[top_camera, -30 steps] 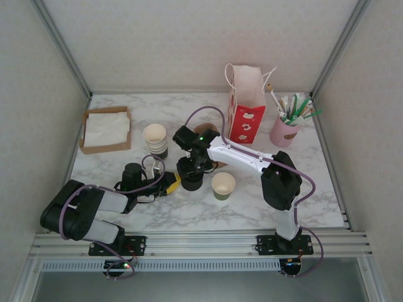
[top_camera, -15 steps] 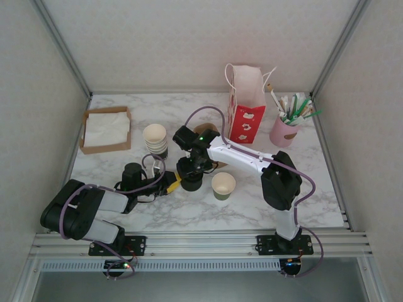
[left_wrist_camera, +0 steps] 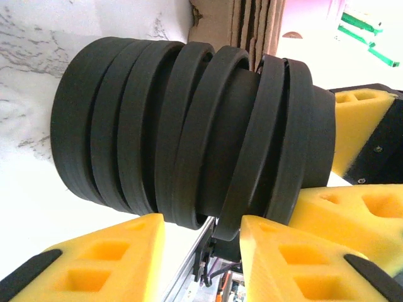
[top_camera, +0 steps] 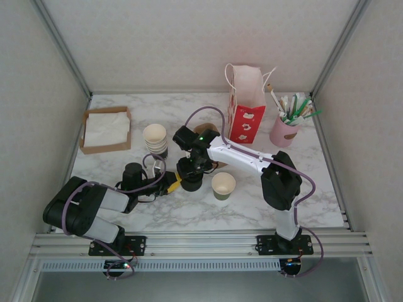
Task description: Pack the takeout coffee
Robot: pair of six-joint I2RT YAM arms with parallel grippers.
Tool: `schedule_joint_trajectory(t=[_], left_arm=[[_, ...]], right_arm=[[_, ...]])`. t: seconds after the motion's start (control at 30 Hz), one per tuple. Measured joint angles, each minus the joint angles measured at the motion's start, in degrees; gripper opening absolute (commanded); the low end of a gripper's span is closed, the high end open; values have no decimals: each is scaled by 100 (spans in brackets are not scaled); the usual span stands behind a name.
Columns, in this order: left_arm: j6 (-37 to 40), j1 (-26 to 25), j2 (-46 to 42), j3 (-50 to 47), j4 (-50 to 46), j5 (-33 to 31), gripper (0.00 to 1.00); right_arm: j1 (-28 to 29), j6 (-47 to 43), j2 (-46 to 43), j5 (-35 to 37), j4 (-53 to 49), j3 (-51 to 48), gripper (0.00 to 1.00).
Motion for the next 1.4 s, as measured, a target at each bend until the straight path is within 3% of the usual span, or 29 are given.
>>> schedule_joint_trajectory(t=[0.97, 1.4], left_arm=[[197, -24, -55, 70, -531, -90, 38], [223, -24, -280, 146, -704, -96, 47]], right_arm=[[33, -15, -17, 131, -92, 52, 68], [33, -17, -48, 127, -92, 52, 68]])
